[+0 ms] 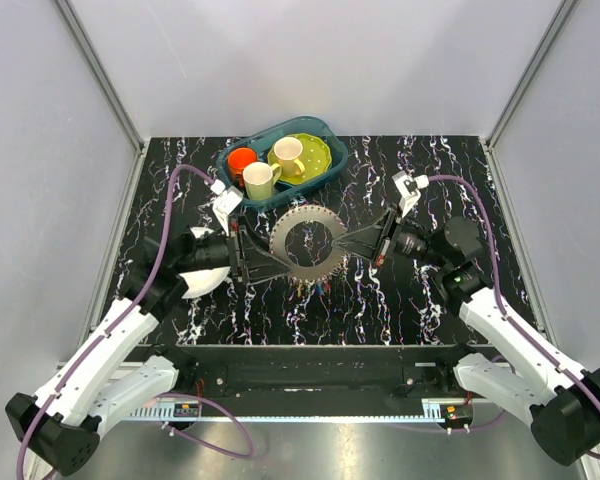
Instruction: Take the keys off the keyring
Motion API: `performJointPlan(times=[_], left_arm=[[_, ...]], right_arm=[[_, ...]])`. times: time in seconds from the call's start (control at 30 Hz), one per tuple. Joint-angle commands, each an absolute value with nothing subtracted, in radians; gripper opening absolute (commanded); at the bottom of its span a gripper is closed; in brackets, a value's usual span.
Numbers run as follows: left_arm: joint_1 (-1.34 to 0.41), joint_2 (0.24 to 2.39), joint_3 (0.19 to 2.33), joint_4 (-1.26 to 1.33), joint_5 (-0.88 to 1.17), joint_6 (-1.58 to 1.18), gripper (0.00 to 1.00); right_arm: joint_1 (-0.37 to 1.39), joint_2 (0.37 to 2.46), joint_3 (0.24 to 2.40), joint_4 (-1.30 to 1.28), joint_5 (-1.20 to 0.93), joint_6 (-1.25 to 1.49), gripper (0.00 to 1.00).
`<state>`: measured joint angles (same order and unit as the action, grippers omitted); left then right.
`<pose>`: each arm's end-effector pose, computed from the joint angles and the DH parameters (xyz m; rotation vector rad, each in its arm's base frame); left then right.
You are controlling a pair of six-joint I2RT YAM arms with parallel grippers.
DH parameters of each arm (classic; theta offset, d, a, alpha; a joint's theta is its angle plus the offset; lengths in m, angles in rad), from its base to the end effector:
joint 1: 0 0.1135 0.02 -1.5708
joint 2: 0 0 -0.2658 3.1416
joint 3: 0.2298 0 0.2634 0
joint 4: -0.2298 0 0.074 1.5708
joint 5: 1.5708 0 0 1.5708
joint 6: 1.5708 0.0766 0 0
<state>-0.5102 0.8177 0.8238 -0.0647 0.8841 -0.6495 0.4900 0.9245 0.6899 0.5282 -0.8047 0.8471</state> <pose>0.1602 -0.1575 0.3618 0.6404 1.7536 -1.5558 0.1902 0.1640 0.3612 -0.5277 1.4826 1.5959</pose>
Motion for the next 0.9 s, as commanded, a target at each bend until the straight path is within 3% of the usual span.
performJointPlan(times=[0.0,0.17,0.2,0.33,0.53,0.7,0.87], left_arm=[[-0.538,0.807,0.816,0.018,0.882,-0.69,0.5],[-0.564,0.822,0.83,0.017,0.859,-0.71,0.13],[-0.566,0.821,0.831,0.017,0.838,-0.718,0.0],[-0.566,0.796,0.83,0.018,0.778,-0.742,0.0],[-0.566,0.77,0.83,0.096,0.762,-0.805,0.0],[-0.566,0.761,0.828,0.13,0.744,-0.821,0.0],[-0.566,0.759,0.808,0.209,0.746,-0.859,0.0]], right_arm=[[0.494,0.925,0.716,0.623,-0.787,0.874,0.0],[0.492,0.948,0.704,0.623,-0.795,0.871,0.0],[0.494,0.95,0.701,0.623,-0.795,0.87,0.0],[0.492,0.939,0.692,0.592,-0.788,0.853,0.01],[0.492,0.878,0.699,0.457,-0.732,0.772,0.28],[0.492,0.83,0.687,0.403,-0.704,0.735,0.35],[0.494,0.812,0.687,0.345,-0.677,0.719,0.57]])
